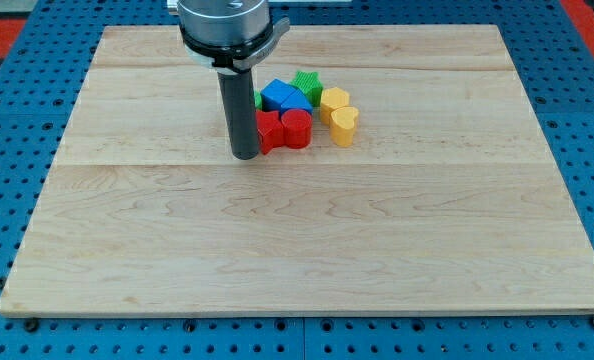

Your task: Push the red star towards the top center

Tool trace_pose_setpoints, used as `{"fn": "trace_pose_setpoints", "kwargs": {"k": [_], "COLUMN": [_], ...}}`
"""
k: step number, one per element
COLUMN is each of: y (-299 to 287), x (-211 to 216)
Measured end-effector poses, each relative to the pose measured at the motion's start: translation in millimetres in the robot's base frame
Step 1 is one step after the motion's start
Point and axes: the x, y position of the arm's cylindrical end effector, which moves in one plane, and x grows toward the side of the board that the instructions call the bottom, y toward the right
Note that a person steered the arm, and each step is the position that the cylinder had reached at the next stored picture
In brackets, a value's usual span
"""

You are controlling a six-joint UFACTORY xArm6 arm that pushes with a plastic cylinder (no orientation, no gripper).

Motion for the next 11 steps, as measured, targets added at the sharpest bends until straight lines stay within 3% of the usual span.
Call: {"fn": "trace_pose_setpoints", "kwargs": {"k": [2, 5, 8, 11], "y": [27.7, 33.5, -8.0, -29.1], "x": [42.4, -21.1, -99.6, -98.8]}}
